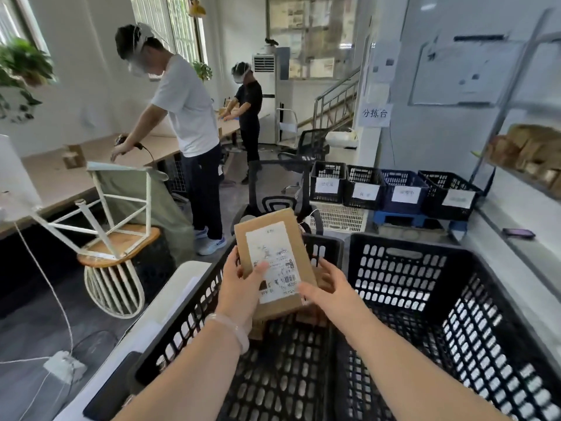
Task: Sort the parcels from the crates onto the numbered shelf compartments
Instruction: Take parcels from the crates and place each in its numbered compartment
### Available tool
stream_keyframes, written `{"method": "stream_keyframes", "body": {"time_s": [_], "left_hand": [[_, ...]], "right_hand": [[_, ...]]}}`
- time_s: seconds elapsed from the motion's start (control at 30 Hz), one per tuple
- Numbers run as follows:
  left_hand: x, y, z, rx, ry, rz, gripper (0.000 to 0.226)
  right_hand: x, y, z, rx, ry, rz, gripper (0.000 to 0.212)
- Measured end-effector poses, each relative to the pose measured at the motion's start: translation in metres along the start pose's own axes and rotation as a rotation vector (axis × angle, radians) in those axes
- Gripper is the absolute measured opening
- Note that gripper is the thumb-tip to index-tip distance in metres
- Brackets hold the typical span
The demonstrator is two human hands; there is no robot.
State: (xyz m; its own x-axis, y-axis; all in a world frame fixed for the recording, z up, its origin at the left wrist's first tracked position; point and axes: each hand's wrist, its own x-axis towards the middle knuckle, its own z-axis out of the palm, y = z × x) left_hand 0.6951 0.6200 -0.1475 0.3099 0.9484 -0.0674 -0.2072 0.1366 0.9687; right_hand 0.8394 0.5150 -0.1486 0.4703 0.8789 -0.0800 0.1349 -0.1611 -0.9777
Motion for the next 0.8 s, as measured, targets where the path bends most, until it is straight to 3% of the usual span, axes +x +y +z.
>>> {"method": "stream_keyframes", "body": {"time_s": [0.1,0.2,0.27,0.33,0.43,0.5,0.57,0.67,0.8], "left_hand": [[-0.009,-0.001,0.017,-0.117,0.059,-0.012,0.047],[-0.017,-0.003,0.027,-0.150,0.069,-0.067,0.043],[-0.019,-0.005,0.025,-0.096,0.046,-0.077,0.054],[-0.019,-0.005,0.019,0.054,0.034,-0.055,0.084],[-0.017,0.001,0.010,0.600,0.063,0.090,0.118],[-0.018,0.008,0.005,0.992,0.002,0.301,0.114],[-0.017,0.017,0.001,1.243,-0.187,0.467,0.107],[-0.015,0.028,-0.002,1.198,-0.481,0.353,0.096],[-0.021,0.027,-0.005,1.092,-0.516,0.316,0.069]], "right_hand": [[-0.005,0.009,-0.004,0.046,-0.019,0.046,0.109],[-0.008,0.012,-0.012,0.152,0.002,0.071,0.100],[-0.009,0.012,-0.018,0.149,0.025,0.053,0.100],[-0.010,0.009,-0.025,0.100,0.061,0.022,0.107],[-0.009,0.003,-0.035,0.088,0.063,-0.002,0.099],[-0.009,0.001,-0.041,0.055,0.055,-0.019,0.093],[-0.010,-0.004,-0.045,-0.016,0.029,-0.032,0.090],[-0.012,-0.011,-0.049,-0.054,-0.050,-0.061,0.082],[-0.012,-0.019,-0.049,-0.073,-0.089,-0.101,0.075]]}}
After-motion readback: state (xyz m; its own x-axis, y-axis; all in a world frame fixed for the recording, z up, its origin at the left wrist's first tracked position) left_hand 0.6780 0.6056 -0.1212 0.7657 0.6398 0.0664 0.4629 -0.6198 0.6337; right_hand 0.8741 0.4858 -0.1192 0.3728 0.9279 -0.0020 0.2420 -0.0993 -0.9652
